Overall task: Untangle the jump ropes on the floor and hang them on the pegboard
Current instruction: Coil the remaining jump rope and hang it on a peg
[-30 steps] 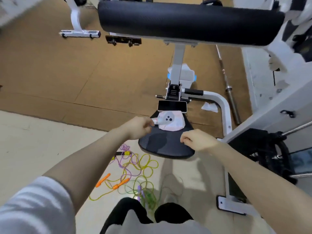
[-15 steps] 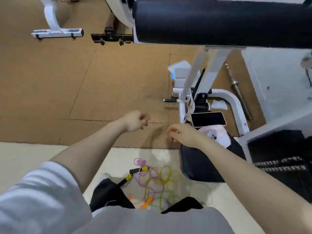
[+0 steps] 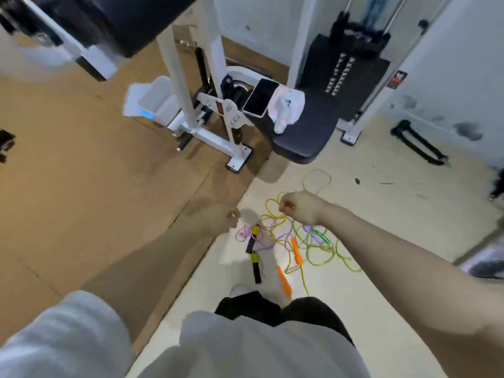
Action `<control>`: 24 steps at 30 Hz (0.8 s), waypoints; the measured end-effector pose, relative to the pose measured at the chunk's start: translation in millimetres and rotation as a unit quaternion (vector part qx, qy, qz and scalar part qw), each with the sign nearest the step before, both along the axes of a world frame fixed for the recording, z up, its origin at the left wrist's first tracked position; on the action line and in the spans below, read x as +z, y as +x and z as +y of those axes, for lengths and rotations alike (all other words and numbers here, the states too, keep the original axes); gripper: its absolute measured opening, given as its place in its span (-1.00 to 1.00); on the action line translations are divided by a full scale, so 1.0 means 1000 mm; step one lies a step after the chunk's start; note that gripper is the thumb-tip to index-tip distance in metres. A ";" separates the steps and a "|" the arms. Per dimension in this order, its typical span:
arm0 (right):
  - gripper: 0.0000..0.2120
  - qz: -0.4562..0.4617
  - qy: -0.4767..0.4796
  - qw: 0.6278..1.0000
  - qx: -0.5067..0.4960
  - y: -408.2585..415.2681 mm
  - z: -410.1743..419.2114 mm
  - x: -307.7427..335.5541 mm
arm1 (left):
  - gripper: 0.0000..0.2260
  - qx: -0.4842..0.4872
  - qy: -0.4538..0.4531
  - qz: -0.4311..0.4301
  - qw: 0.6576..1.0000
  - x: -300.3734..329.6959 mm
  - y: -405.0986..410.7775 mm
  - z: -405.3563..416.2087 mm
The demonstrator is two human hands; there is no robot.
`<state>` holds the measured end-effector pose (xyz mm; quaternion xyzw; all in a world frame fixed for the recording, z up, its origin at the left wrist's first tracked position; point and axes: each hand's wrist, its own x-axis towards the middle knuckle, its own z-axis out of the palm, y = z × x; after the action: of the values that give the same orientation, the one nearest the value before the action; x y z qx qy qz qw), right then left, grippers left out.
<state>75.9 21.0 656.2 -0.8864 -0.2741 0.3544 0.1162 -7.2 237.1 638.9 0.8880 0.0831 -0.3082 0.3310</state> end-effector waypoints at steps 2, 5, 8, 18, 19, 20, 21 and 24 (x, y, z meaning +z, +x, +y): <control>-0.77 0.002 0.000 0.999 -0.034 -0.030 -0.010 -0.009 | -0.85 -0.013 -0.019 0.021 1.000 0.000 -0.015 -0.011; -0.76 0.027 -0.021 0.996 -0.080 -0.073 -0.019 -0.037 | -0.80 -0.006 -0.045 0.034 0.998 -0.012 -0.041 -0.019; -0.68 0.017 -0.032 0.991 -0.131 -0.109 -0.018 -0.081 | -0.76 -0.003 -0.059 0.023 0.998 -0.053 -0.067 -0.017; -0.68 0.020 -0.110 0.959 -0.260 -0.195 0.024 -0.398 | -0.75 -0.059 -0.042 0.020 0.997 -0.362 -0.083 -0.001; -0.68 0.022 -0.120 0.955 -0.271 -0.200 0.027 -0.440 | -0.75 -0.038 -0.051 0.022 0.998 -0.402 -0.086 -0.002; -0.69 0.026 -0.124 0.951 -0.283 -0.205 0.030 -0.482 | -0.75 -0.015 -0.063 0.030 0.997 -0.443 -0.090 -0.002; -0.70 0.033 -0.128 0.947 -0.292 -0.208 0.033 -0.521 | -0.76 0.011 -0.072 0.048 0.996 -0.481 -0.094 -0.001; -0.78 0.047 -0.134 0.943 -0.302 -0.201 0.044 -0.618 | -0.79 0.122 -0.127 0.116 0.977 -0.575 -0.099 0.002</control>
<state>-125.3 65.5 37.8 -0.9174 0.0620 0.3771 0.1109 -106.6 239.4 64.0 0.7799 0.1891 -0.3747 0.4643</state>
